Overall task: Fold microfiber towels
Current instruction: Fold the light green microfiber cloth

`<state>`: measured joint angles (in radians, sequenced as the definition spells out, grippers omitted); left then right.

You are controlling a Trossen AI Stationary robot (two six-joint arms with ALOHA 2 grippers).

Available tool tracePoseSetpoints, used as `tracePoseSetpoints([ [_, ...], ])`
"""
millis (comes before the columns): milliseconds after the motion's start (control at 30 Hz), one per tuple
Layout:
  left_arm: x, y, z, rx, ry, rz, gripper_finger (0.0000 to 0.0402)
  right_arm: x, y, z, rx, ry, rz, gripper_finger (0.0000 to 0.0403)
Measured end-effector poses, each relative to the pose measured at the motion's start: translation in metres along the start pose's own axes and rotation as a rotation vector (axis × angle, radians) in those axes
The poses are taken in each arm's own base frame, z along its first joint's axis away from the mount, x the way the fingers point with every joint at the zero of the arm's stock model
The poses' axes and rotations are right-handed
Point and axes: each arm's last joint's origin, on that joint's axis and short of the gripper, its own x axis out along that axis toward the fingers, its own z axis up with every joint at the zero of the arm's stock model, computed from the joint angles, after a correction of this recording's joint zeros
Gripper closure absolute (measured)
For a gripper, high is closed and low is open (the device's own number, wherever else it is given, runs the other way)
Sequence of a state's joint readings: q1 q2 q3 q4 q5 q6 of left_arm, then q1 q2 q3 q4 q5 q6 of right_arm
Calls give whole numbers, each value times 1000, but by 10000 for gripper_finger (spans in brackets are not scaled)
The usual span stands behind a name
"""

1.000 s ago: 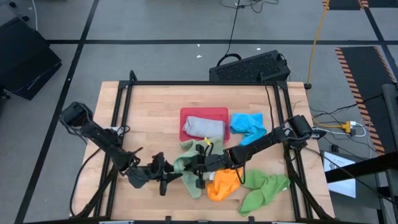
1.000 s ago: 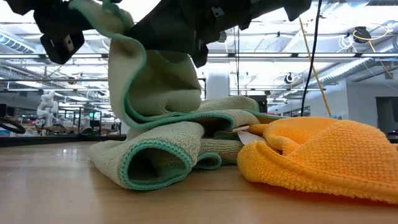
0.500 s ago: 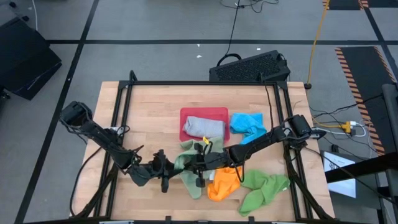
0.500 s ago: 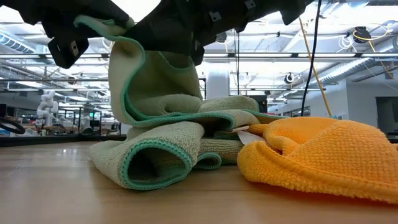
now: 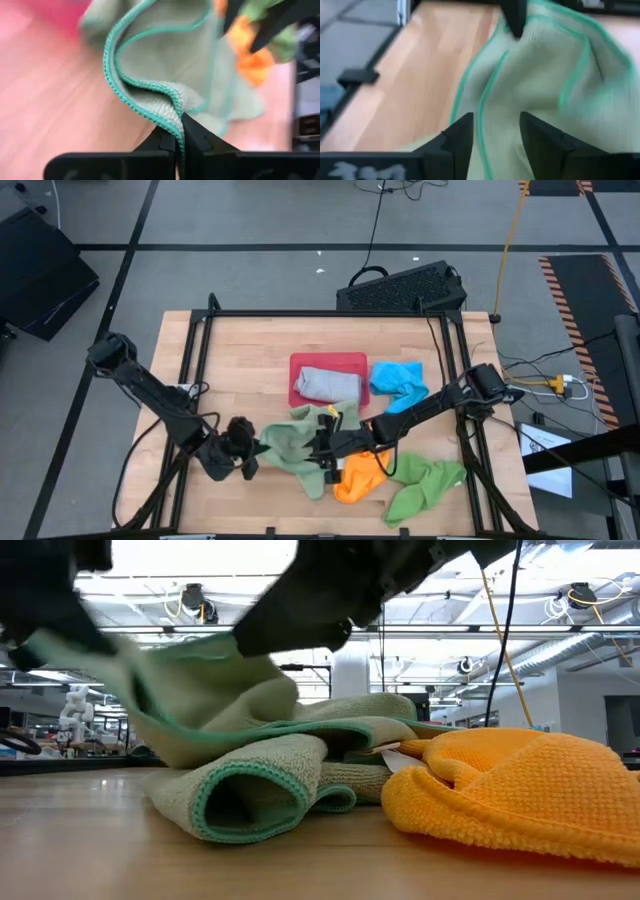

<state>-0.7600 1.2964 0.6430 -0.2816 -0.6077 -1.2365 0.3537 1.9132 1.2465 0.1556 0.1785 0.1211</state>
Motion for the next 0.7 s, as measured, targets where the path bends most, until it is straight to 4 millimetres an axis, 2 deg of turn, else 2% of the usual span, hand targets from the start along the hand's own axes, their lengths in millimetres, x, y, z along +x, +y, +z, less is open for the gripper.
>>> tracePoseSetpoints([
  [167,-2,2,-17,-97,90,35,386,-1,0,-8,-10,77,-6,235],
  [333,2,1,-32,-184,130,58,395,-1,3,-14,-31,87,0,241],
  [400,3,0,-37,-192,135,61,385,-1,6,-18,-50,68,10,242],
  [500,3,1,-40,-176,139,73,329,-1,10,-24,-72,28,24,242],
  [700,-3,-1,-38,-140,225,30,179,-4,19,-35,-88,-2,52,243],
])
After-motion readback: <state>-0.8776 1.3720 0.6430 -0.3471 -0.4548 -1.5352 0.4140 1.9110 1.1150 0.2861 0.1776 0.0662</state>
